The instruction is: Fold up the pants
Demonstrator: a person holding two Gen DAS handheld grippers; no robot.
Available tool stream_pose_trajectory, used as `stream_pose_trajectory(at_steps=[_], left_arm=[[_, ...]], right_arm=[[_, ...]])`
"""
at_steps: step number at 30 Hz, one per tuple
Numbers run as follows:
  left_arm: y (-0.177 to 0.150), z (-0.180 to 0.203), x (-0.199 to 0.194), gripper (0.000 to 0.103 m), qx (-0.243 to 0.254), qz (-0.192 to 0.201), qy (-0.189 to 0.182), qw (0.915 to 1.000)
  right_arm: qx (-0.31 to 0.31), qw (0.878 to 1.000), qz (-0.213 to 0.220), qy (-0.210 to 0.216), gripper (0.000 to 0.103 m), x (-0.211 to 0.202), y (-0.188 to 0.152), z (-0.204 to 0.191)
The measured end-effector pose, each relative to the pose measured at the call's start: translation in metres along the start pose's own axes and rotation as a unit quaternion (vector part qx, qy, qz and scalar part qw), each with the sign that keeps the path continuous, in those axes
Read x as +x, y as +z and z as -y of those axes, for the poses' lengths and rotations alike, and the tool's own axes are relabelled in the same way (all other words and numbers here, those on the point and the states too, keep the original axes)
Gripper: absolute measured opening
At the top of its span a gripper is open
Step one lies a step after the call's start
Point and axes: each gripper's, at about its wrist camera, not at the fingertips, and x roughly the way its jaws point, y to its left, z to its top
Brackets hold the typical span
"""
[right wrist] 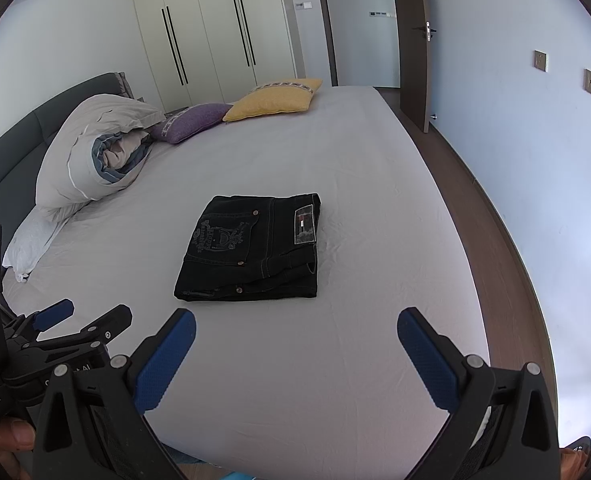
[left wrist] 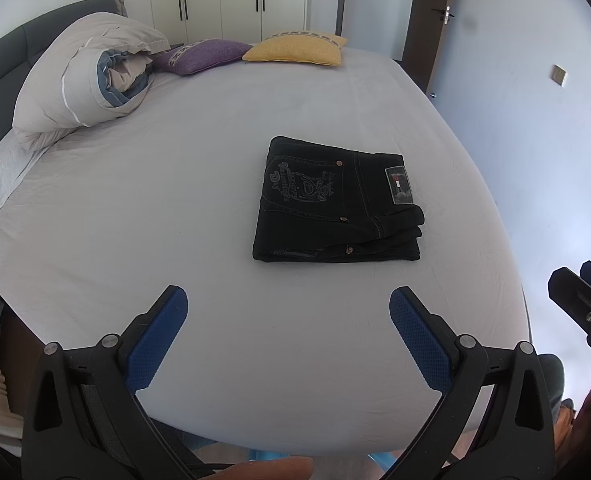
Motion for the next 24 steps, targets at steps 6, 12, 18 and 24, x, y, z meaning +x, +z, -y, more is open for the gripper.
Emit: stream_pose_trajectory(at_steps=[6,12,18,24], left_arm=[[-0.0004,-0.0002,0.0005,0.103,0.0,0.0,0.0,1.0],[-0.0009,-0.0006,0.0007,0.103,0.001,-0.001,-0.001,1.0],[-0.0016,-0.0012,0.0011,0.103,0.0,-0.001,-0.001,1.0],[-0.002,-0.0017,0.0012,0.103,0.001,-0.001,-0.001,1.0]], right_arm=[[0.0,1.0,0.0,-0.001,0.103,0.0001,-0.0004,-0.0002],[-0.001,1.0,-0.001,0.0,0.103,0.0,-0.0005,-0.0008],[-0.001,1.0,-0.002,0.0,0.103,0.0008,-0.0012,-0.0009],[-0.001,1.0,-0.002,0.0,0.103,0.0009,-0.0015,-0.001]])
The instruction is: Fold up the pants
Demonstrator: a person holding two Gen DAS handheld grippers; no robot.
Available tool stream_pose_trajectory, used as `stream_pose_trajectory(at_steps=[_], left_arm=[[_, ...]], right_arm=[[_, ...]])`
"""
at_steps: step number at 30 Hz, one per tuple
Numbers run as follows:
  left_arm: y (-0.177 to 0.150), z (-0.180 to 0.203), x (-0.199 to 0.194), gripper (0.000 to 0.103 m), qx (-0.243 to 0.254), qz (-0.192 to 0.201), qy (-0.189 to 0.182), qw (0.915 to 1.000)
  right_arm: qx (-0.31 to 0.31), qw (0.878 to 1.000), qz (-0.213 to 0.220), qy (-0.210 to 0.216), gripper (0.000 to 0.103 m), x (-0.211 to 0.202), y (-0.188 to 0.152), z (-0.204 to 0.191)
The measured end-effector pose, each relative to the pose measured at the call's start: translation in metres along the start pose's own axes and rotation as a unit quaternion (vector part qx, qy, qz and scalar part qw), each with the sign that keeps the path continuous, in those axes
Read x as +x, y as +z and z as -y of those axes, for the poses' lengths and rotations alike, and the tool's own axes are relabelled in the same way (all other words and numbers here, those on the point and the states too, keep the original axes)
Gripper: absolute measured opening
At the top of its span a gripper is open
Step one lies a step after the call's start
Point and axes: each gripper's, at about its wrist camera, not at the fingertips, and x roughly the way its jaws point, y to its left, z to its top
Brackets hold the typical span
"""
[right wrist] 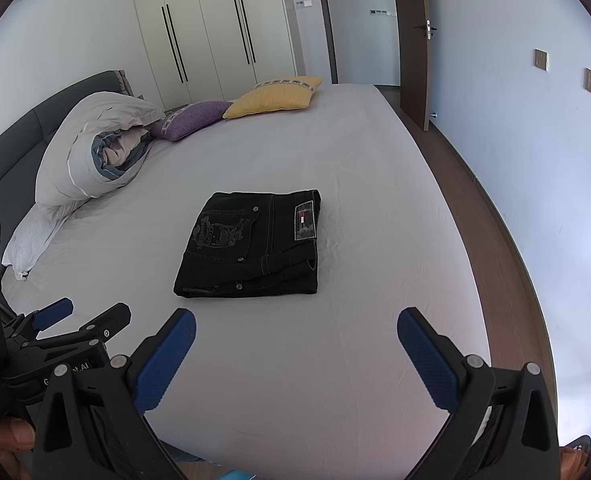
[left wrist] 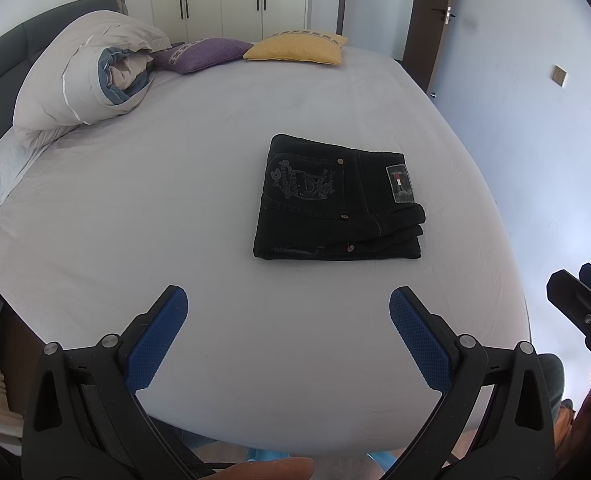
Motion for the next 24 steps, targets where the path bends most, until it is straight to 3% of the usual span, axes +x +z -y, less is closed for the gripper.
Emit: stream_pose_trajectory(at_steps=[24], left_arm=[[-0.0062,-0.0039,0.0023,0.103,-0.005,-0.003,0.001,1.0]], right_arm=[[0.0,1.0,-0.001,0.0,0.103,-0.0003,0.0002,-0.0004]])
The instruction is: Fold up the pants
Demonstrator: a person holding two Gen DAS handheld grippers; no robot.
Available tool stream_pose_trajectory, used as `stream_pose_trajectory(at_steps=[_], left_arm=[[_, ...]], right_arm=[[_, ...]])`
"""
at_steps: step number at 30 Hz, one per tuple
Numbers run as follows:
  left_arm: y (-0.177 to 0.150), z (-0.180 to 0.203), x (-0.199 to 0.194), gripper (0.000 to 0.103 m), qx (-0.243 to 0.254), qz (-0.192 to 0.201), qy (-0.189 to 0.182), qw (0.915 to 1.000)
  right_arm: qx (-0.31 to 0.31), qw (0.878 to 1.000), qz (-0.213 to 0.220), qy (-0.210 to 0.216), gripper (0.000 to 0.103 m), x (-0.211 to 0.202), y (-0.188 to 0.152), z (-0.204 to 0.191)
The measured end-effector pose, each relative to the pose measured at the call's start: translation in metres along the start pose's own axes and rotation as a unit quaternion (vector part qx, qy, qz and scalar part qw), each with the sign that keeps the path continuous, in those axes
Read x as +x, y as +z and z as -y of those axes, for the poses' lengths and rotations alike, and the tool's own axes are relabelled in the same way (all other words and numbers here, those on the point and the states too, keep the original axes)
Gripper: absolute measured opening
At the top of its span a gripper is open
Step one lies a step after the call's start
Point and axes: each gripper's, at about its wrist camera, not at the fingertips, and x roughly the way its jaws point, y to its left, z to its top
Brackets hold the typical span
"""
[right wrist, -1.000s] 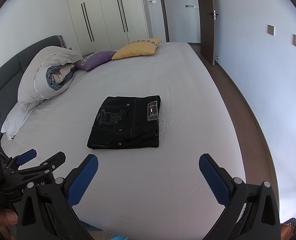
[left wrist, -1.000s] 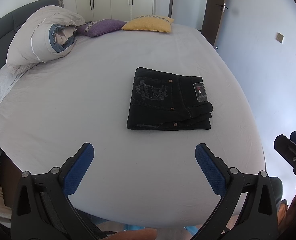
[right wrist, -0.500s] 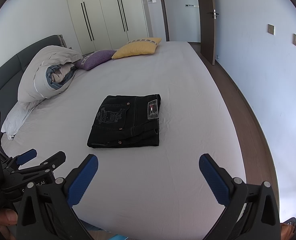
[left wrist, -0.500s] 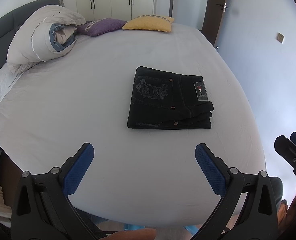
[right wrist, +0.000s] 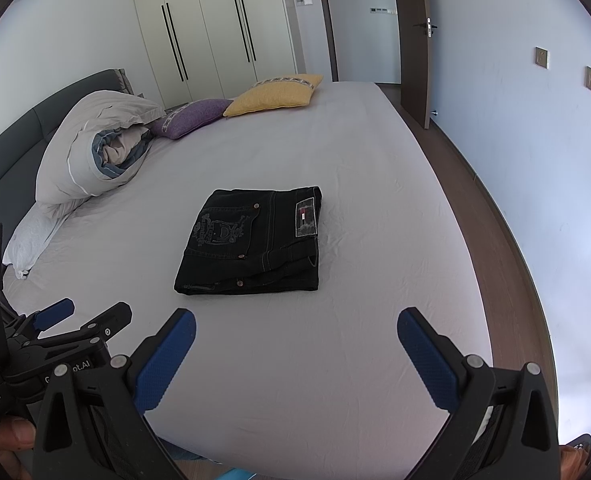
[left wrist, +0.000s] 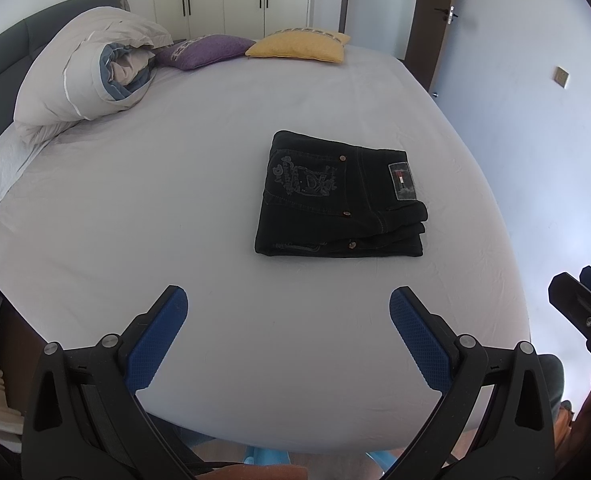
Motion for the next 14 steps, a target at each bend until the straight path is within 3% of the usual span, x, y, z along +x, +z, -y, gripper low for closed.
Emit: stream_pose_trajectory(at_steps=[14], left_arm=[[-0.0005,0.0004,0.0012,0.103,-0.004,0.003,0.004,1.0]], right_arm=[[0.001,1.0,-0.001,0.0,0.103,0.0007,-0.0038,-0.0012]])
